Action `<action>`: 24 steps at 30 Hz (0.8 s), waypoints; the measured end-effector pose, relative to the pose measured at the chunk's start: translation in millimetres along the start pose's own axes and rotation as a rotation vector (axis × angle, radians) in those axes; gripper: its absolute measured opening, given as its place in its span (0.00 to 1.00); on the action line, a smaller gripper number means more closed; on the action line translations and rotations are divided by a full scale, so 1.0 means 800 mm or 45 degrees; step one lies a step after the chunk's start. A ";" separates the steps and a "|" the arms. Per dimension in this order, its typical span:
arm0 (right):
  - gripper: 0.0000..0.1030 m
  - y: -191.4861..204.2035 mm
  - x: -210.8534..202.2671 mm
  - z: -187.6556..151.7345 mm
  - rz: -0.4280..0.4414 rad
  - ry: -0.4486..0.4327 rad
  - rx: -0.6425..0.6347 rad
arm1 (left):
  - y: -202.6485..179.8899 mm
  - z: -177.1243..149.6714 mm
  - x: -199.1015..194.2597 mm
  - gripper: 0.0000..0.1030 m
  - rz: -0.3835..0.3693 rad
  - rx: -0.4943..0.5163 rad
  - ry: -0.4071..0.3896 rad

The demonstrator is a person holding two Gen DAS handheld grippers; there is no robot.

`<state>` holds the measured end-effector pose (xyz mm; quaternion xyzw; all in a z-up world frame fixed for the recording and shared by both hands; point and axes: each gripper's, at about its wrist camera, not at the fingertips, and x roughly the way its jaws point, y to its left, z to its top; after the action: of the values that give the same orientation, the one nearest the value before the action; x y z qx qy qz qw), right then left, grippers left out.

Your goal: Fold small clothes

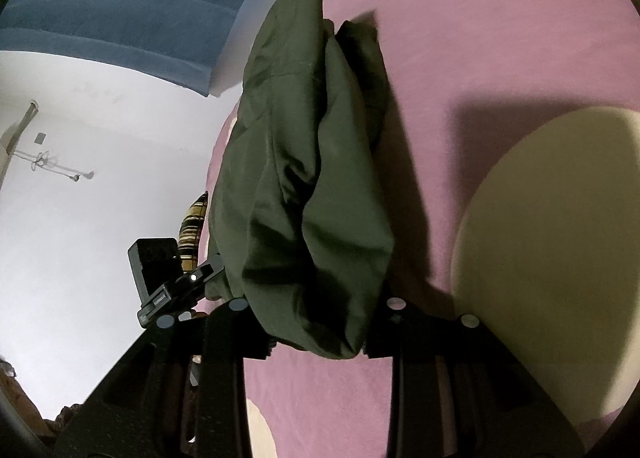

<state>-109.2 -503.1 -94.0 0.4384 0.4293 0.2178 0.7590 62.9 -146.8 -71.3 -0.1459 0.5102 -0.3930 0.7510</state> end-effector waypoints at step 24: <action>0.82 -0.007 -0.041 0.091 -0.096 -0.100 -0.007 | 0.041 0.081 0.001 0.81 -0.012 -0.006 -0.044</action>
<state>-65.9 -564.1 -65.5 0.4280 0.4146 0.1728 0.7843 134.6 -137.9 -64.2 -0.1568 0.4973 -0.3926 0.7576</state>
